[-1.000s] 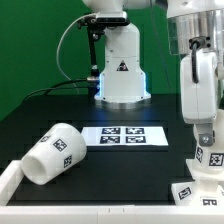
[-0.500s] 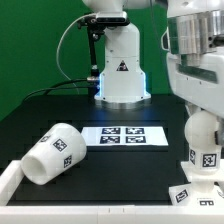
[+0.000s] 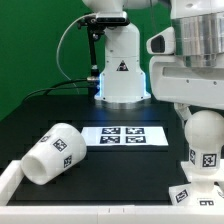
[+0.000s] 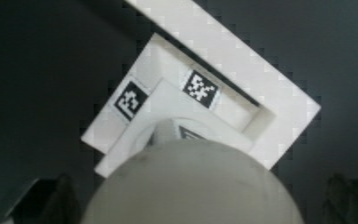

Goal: Assemble lamp

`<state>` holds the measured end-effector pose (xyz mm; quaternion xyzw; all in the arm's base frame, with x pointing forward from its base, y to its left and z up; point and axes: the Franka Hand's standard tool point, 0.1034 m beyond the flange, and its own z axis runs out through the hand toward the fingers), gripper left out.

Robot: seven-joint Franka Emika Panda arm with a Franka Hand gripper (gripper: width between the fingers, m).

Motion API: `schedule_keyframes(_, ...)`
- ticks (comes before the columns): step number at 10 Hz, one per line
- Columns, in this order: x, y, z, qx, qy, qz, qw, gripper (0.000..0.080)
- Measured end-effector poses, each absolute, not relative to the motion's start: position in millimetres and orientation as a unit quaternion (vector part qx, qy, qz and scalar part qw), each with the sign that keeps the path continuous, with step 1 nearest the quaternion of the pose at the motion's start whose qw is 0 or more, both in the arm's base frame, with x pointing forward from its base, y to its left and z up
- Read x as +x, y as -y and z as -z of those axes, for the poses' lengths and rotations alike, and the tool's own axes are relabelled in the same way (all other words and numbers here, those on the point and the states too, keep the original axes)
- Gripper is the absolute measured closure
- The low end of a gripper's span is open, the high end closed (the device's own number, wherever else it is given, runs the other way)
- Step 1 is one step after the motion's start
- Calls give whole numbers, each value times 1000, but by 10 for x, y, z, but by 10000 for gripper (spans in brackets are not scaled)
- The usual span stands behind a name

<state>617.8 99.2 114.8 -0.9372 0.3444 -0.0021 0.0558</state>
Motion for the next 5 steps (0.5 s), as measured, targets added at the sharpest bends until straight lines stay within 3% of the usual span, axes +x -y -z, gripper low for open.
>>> schedule_keyframes(2,6237,-963,-1182,-986,-165,31,20,100)
schedule_keyframes(3,6294,-932,-1218,-983,-171,62,29,100)
schedule_keyframes(5,6266,-908,-1204,-991,-114,63,23,100)
